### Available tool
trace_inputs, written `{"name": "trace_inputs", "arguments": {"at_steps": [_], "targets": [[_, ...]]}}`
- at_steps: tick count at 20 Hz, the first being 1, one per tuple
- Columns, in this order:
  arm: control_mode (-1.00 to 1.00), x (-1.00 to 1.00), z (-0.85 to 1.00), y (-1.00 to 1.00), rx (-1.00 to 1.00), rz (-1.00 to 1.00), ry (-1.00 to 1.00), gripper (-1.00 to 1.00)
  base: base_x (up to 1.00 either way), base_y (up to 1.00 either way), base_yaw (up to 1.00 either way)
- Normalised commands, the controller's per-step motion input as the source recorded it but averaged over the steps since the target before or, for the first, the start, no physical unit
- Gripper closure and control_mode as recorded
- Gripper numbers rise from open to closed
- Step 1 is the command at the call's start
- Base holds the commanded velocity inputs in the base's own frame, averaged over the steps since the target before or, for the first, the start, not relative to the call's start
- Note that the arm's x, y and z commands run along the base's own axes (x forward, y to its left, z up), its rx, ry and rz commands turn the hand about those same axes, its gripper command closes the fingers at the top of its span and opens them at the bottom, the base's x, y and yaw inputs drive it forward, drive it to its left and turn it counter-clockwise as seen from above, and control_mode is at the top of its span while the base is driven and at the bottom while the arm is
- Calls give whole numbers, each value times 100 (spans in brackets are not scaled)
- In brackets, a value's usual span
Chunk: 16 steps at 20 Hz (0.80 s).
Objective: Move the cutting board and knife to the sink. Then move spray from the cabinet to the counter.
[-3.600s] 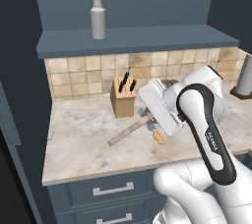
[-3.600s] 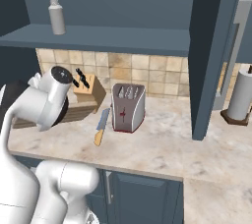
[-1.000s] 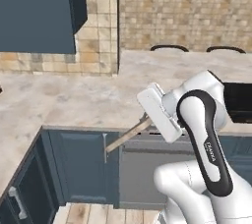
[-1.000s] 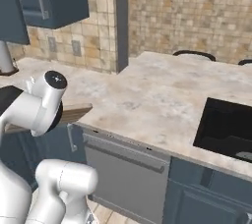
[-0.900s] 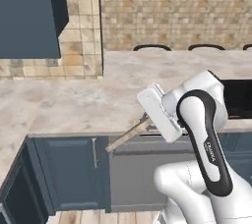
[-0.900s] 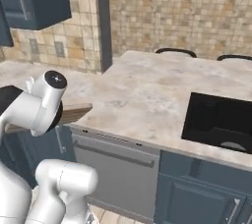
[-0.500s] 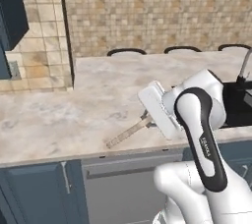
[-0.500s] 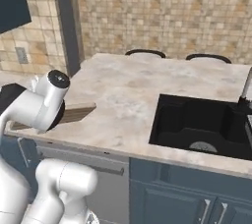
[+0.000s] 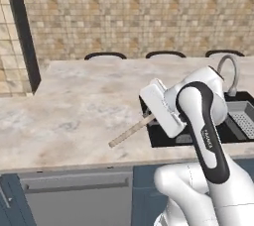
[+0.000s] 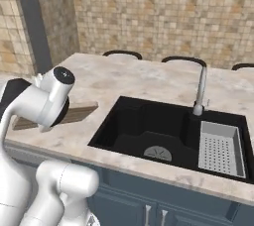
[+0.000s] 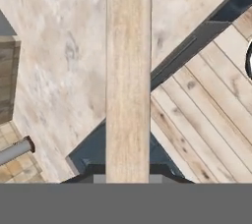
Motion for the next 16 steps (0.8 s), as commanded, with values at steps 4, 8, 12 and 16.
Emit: {"name": "trace_inputs", "arguments": {"at_steps": [4, 8, 12, 16], "targets": [[100, 0, 0, 0, 0, 0, 0, 100, -1, -95, 7], [100, 0, 0, 0, 0, 0, 0, 100, 39, -54, 1], [100, 0, 0, 0, 0, 0, 0, 100, 77, -27, -1], [100, 0, 0, 0, 0, 0, 0, 100, 52, 0, -4]]}}
